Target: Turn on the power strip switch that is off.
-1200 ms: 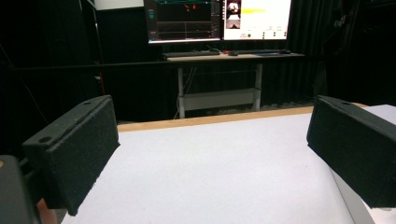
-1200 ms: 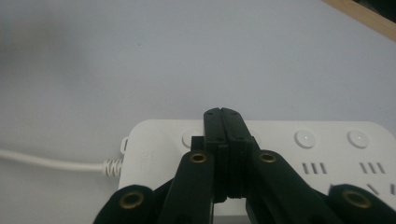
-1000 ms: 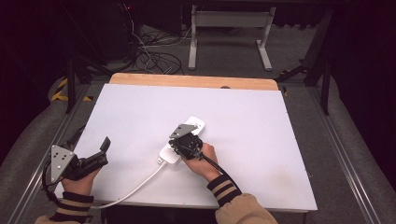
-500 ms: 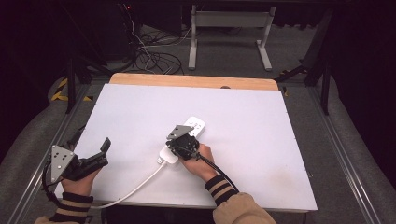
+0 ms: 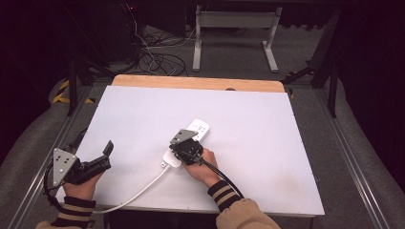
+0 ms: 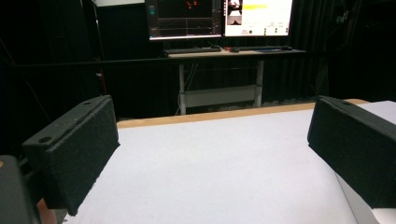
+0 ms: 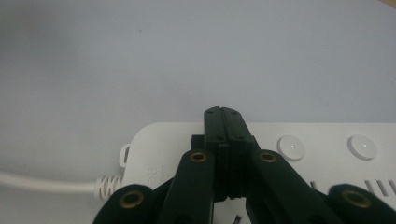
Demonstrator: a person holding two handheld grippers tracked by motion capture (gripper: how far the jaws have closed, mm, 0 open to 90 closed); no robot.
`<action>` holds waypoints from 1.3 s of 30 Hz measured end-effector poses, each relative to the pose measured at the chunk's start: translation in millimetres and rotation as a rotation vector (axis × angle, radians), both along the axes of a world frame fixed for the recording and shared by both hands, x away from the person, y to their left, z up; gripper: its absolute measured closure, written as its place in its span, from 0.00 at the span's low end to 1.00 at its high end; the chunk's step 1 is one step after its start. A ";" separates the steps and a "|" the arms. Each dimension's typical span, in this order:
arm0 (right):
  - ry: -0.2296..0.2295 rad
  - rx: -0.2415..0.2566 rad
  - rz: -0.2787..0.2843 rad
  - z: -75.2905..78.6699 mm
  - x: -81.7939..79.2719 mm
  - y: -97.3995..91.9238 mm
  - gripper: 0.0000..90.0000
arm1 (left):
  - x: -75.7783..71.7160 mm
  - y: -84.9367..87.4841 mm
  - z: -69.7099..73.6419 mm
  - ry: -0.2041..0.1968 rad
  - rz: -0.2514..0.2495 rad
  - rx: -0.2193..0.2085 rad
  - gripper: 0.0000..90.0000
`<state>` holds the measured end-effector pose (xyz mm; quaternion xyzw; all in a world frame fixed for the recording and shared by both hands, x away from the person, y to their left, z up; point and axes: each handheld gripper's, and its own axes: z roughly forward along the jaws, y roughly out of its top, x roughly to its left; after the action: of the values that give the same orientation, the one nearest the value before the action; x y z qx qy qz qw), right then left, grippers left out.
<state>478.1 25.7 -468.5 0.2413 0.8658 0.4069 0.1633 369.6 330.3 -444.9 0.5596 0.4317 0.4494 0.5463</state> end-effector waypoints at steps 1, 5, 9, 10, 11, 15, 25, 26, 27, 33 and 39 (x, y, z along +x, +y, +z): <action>0.001 0.002 -0.002 -0.1 0.1 -0.2 1.00 | 0.0 0.0 0.0 -0.001 0.000 0.000 0.03; 0.011 0.010 -0.004 -0.4 0.1 -0.2 1.00 | 0.0 -0.1 -0.1 -0.001 -0.001 0.001 0.03; 0.008 0.008 -0.015 -0.9 -0.6 -0.2 1.00 | 0.4 -0.5 -0.2 0.003 -0.003 0.000 0.03; 0.008 0.012 -0.014 -1.3 -0.5 -0.3 1.00 | 0.6 -0.7 -0.2 0.001 -0.001 0.002 0.03; 0.007 0.011 -0.015 -1.4 -0.7 -0.3 1.00 | 0.6 -0.4 -0.1 0.002 0.000 0.007 0.03; 0.007 0.017 -0.026 -2.0 -1.7 -0.2 1.00 | 1.2 -0.9 -0.1 0.003 -0.003 0.005 0.03; -0.017 0.021 -0.039 -4.0 -5.3 0.2 1.00 | 3.5 -3.8 0.3 0.001 -0.019 0.009 0.03; -0.015 0.024 -0.041 -4.1 -4.9 0.0 1.00 | 3.5 -3.8 0.3 0.002 -0.019 0.007 0.03; -0.008 0.028 -0.043 -4.3 -4.6 -0.5 1.00 | 3.5 -3.5 0.3 0.003 -0.019 0.006 0.03; -0.004 0.038 -0.049 -5.0 -4.9 -1.1 1.00 | 2.6 -2.4 0.3 -0.004 -0.024 -0.007 0.03; 0.009 0.057 -0.057 -6.4 -4.3 -2.6 1.00 | 2.4 -2.6 0.4 -0.002 -0.019 -0.005 0.03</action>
<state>473.8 23.2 -474.9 0.2721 0.8474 0.4253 0.1640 372.0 327.8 -444.4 0.5621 0.4270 0.4437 0.5522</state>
